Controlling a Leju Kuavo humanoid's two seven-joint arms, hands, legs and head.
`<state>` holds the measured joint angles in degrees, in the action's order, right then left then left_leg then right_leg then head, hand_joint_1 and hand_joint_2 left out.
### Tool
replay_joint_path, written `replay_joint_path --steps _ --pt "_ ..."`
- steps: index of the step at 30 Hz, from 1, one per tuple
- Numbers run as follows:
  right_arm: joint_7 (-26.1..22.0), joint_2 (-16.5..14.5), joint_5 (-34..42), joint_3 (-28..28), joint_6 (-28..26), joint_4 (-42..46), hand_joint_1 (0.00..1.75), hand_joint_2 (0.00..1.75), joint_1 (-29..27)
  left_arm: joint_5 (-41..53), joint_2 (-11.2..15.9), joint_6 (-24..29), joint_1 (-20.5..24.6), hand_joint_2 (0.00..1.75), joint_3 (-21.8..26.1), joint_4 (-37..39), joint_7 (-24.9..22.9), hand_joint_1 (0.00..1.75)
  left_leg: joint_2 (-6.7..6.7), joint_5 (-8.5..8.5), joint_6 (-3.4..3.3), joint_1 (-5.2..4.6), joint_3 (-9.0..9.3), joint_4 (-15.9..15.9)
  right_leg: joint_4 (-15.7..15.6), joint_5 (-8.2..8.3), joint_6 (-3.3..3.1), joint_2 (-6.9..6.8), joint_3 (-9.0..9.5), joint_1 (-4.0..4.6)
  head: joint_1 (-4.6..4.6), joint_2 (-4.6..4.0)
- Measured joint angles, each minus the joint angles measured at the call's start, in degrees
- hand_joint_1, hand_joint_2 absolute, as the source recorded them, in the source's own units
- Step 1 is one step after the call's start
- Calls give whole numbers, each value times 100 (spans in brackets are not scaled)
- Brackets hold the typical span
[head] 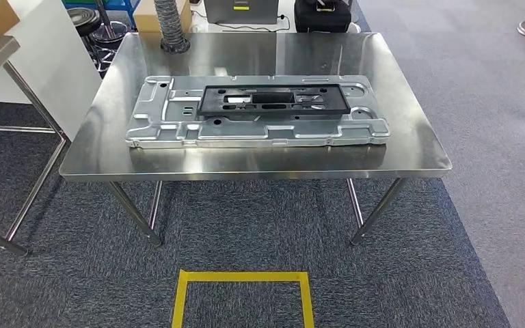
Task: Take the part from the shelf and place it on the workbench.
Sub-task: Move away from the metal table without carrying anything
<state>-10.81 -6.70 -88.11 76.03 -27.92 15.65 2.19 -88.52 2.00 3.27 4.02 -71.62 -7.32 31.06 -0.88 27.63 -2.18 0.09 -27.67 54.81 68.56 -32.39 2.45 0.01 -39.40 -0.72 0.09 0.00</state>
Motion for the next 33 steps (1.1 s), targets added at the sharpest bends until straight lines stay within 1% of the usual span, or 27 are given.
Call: replay_joint_path --steps 1,2,3,4,5,7,8,9,11,12,13,15,16,17,18,19,20,22,23,24,26,27,28,30,31,32,33 --pt "-3 0 -14 -1 41 -41 0 0 12 1 9 7 -4 0 -2 0 1 0 -3 -67 4 -3 -101 17 334 -126 21 0 -39 -9 -1 0" --pt "3 0 -32 -1 79 -79 0 0 24 1 19 13 -6 0 -3 0 3 0 -6 -132 12 -4 -202 41 517 -100 33 -1 0 -16 -1 0" --pt "17 -1 -55 -2 113 -116 0 0 37 -3 26 20 -6 0 -4 0 12 0 -7 -192 24 -4 -305 71 496 35 35 -1 139 -22 0 0" --pt "40 -1 -76 -4 148 -147 0 0 52 -8 31 28 -6 0 -4 0 25 0 -6 -247 38 -4 -404 106 263 201 26 -1 382 -25 0 0" --pt "72 0 -102 -9 179 -173 0 0 70 -16 34 39 -7 0 -5 0 44 0 -5 -295 54 -4 -487 141 -134 305 4 -1 715 -24 0 0" --pt "133 1 -146 -26 218 -210 0 0 113 -31 40 64 -11 0 -4 0 84 0 -2 -377 105 -18 -602 209 -1021 244 -62 -1 1340 5 -6 0" --pt "157 1 -159 -34 225 -226 0 0 131 -37 46 76 -13 0 -4 0 97 0 -4 -422 137 -19 -633 225 -1291 171 -98 0 1507 25 -7 0" --pt "181 1 -163 -42 229 -242 0 0 142 -39 54 84 -15 0 -3 0 106 0 -7 -473 171 -17 -653 229 -1423 137 -134 -1 1561 47 -11 0" --pt "279 -6 -164 -60 258 -281 0 0 149 -46 82 97 -31 0 -3 4 113 0 4 -496 242 -2 -708 249 -1454 232 -214 -17 1479 41 -8 0" --pt "343 -10 -164 -75 279 -297 0 0 150 -49 95 99 -45 0 -3 8 114 0 19 -366 270 6 -761 348 -1464 302 -259 -30 1414 32 -15 0" --pt "412 -15 -164 -96 298 -311 0 0 151 -50 106 97 -60 0 -4 11 115 0 33 -127 296 16 -839 558 -1476 378 -296 -41 1334 21 -26 0" --pt "509 -20 -164 -141 321 -329 0 0 147 -46 118 84 -75 0 -5 15 116 0 46 466 334 41 -1014 1260 -1462 512 -335 -52 1154 35 -47 0" --pt "541 -21 -164 -162 324 -339 0 0 144 -43 126 78 -77 0 -5 15 116 0 46 631 353 49 -1067 1616 -1447 579 -335 -55 1056 43 -52 0" --pt "562 -24 -164 -178 327 -350 0 0 142 -39 137 74 -77 0 -5 15 116 0 46 644 366 54 -1055 1844 -1423 643 -330 -57 953 48 -50 0" --pt "582 -26 -164 -191 327 -360 0 0 142 -37 146 72 -77 0 -5 15 116 0 46 529 374 58 -961 1893 -1387 700 -320 -59 844 48 -52 0" --pt "601 -32 -164 -202 328 -369 0 0 142 -36 158 70 -74 0 -5 15 116 0 46 349 376 60 -768 1723 -1340 748 -304 -58 735 45 -53 0" --pt "627 -40 -164 -216 334 -375 0 0 143 -36 167 66 -68 0 -5 15 120 0 48 211 371 64 -490 1379 -1284 789 -282 -57 635 41 -54 0" --pt "672 -54 -164 -272 366 -382 0 0 145 -40 180 46 -48 0 -5 15 145 0 57 247 330 47 72 525 -1181 862 -220 -58 481 48 -50 0" --pt "683 -56 -164 -304 389 -384 0 0 146 -44 183 33 -43 0 -5 15 168 0 63 332 297 34 223 244 -1153 903 -187 -60 440 52 -49 0" --pt "681 -57 -164 -333 408 -387 0 0 146 -46 184 20 -42 0 -5 15 190 0 67 391 257 18 271 105 -1142 948 -152 -63 412 55 -46 0" --pt "643 -58 -155 -366 429 -392 0 0 146 -48 184 5 -48 0 -5 15 215 0 54 319 160 19 183 86 -1131 995 -85 -52 365 46 -52 0" --pt "608 -58 -142 -374 432 -393 0 0 147 -48 184 0 -46 0 -7 15 213 0 42 262 105 26 129 83 -1056 895 -53 -41 319 39 -45 0" --pt "575 -60 -124 -377 432 -394 0 0 148 -48 183 -3 -41 0 -9 15 205 0 31 197 58 33 63 73 -875 689 -21 -29 249 29 -37 0" --pt "531 -62 -90 -378 432 -395 0 0 152 -48 183 -10 -32 0 -16 15 187 0 19 79 7 27 -78 78 -188 96 26 -20 63 8 -16 0" --pt "522 -62 -79 -378 432 -397 0 0 153 -48 185 -13 -33 0 -21 15 179 0 16 22 1 18 -154 85 192 -112 42 -20 -10 0 -16 0" --pt "514 -62 -72 -378 432 -399 0 0 154 -48 187 -14 -33 0 -26 15 174 0 13 -34 0 10 -228 96 453 -184 49 -19 -23 -5 -16 0" --pt "500 -62 -63 -378 432 -400 0 0 155 -48 190 -14 -33 0 -30 15 166 0 12 -88 5 4 -308 110 517 -123 46 -19 56 -6 -15 0"
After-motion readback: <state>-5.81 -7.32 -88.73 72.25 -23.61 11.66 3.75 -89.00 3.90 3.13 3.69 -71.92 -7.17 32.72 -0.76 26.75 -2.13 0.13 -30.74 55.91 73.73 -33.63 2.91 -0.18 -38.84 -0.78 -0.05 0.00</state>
